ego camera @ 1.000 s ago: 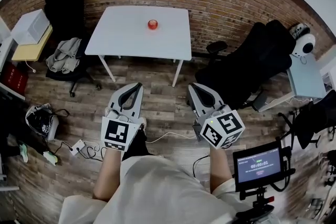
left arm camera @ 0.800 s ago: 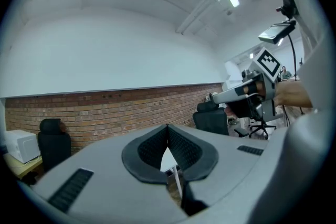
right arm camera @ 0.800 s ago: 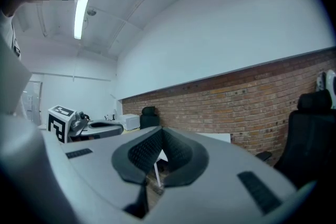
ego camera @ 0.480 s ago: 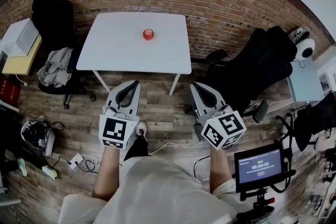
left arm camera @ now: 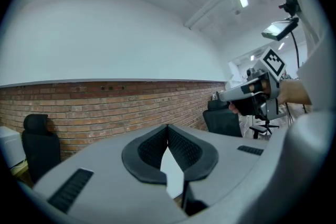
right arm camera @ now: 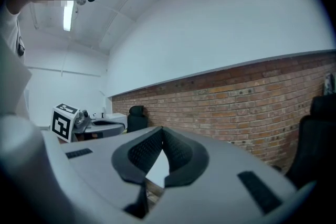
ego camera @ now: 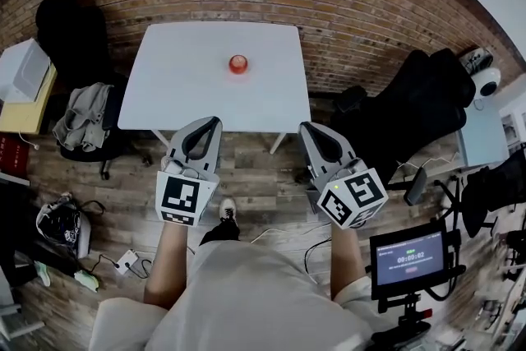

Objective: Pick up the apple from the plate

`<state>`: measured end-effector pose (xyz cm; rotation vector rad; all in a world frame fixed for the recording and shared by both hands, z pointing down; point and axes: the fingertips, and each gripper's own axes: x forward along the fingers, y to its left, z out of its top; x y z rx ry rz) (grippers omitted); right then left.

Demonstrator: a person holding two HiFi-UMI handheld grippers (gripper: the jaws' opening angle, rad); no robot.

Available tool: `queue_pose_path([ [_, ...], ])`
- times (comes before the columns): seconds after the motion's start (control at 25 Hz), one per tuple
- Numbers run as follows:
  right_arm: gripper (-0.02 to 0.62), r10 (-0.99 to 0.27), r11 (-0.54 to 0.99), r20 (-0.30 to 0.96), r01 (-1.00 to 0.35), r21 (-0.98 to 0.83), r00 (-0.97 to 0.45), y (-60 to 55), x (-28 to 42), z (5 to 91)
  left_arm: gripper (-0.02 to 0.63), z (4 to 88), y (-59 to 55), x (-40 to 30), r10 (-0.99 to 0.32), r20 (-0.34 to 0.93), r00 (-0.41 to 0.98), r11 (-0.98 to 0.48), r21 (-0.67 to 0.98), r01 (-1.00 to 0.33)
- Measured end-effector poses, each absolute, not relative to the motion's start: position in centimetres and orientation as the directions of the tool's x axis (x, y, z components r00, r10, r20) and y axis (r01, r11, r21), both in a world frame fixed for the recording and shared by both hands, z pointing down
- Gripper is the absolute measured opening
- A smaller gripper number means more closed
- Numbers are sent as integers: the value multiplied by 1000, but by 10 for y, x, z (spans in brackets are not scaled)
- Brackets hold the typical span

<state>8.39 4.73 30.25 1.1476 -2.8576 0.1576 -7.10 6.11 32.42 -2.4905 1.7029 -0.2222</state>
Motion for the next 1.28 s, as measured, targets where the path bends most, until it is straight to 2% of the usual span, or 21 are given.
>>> queue_pose_path([
  [0.6,3,-709,680,173,-728,-93,-684,-50,10,322,6,336,-43,-137,-905,101,412,-424,-153,-893],
  [1.28,3,-709,695,143,-718,-20,-690,-58,1,307,6,338,-62,-143,-900,101,425,-436,-152,-887],
])
